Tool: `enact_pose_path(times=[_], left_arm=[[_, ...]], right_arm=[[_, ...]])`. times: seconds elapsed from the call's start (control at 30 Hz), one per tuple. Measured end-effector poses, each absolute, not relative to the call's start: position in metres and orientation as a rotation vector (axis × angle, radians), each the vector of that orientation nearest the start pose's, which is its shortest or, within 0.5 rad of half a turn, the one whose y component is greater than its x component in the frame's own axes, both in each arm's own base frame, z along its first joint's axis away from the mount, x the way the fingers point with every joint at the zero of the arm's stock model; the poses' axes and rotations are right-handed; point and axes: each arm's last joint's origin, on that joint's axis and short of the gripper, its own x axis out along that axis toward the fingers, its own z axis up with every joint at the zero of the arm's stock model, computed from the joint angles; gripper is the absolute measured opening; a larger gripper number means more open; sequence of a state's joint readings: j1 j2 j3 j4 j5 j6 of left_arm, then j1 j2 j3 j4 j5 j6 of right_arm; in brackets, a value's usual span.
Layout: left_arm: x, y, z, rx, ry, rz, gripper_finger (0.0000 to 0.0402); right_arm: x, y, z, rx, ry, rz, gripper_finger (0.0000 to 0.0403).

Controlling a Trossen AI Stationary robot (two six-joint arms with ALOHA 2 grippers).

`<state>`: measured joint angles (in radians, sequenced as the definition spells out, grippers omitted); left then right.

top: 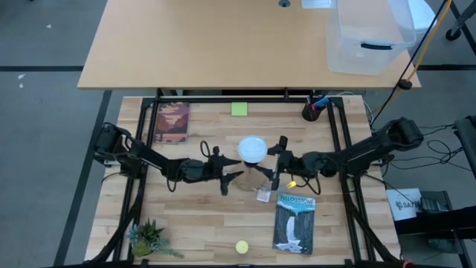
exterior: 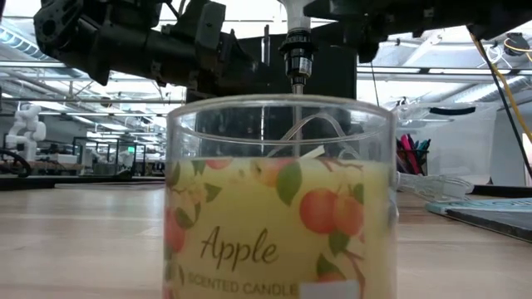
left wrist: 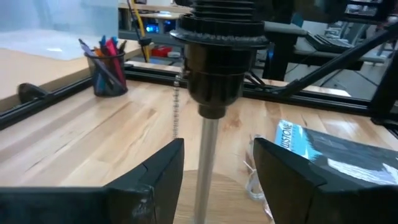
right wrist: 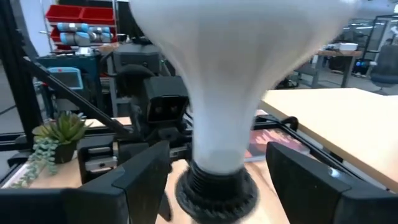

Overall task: Screw lightbulb
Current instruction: Remove the white lightbulb from the brown lamp

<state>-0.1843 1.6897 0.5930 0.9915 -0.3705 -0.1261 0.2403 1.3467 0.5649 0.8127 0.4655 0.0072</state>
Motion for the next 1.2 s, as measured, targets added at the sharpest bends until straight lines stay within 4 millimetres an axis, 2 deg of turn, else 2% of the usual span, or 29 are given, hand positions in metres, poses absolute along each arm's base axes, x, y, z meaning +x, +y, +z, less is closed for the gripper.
enact_pose_path(times=[0.17, 0.47, 1.0, 1.2], left_arm=[[0.307, -0.045, 0.165, -0.097, 0.083, 0.234, 0.0199], [0.307, -0.045, 0.166, -0.101, 0.078, 0.231, 0.0199], [0.308, -0.046, 0.167, -0.126, 0.066, 0.207, 0.0199], [0.311, -0.048, 0.164, -0.147, 0.066, 0.232, 0.0202]], right_arm=[[0.277, 0.049, 0.232, 0.012, -0.015, -0.244, 0.026], [0.291, 0.044, 0.244, -0.006, -0.047, -0.212, 0.0252], [0.295, 0.026, 0.244, 0.005, -0.049, -0.118, 0.0158], [0.295, 0.026, 0.244, -0.004, -0.048, -0.118, 0.0158]])
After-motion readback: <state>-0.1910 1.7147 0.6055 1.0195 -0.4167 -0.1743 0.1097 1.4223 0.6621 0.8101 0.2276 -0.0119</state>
